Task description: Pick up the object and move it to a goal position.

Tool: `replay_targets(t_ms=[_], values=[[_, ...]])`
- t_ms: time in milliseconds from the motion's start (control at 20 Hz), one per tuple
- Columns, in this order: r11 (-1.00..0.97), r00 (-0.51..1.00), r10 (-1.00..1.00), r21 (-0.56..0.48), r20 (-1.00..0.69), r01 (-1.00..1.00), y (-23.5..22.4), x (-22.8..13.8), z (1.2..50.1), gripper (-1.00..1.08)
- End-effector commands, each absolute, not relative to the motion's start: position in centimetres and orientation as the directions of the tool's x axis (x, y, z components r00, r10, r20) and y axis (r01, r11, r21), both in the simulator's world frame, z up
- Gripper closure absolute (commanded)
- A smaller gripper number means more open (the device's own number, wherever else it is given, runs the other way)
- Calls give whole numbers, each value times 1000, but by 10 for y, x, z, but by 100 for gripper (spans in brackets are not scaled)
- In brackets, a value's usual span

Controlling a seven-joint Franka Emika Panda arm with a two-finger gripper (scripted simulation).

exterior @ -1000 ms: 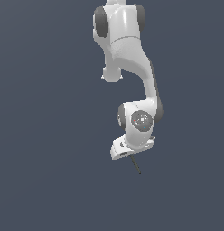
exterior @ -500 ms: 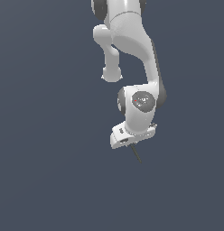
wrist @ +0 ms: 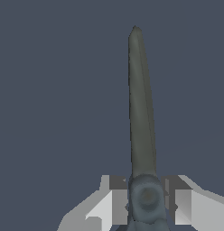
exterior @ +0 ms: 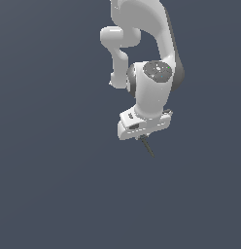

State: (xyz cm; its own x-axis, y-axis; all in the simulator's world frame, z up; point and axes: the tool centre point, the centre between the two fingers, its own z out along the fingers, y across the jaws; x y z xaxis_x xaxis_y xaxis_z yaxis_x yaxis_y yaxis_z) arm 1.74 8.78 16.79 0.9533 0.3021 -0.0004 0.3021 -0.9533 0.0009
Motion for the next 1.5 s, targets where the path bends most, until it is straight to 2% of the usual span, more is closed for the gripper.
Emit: replay_targets(t_ms=[0, 900, 1450], values=[[-953, 953, 302, 1, 0, 302, 87, 6, 191, 108], [-953, 953, 302, 0, 0, 302, 82, -75, 365, 108], [-953, 953, 302, 0, 0, 302, 80, -100, 428, 108]])
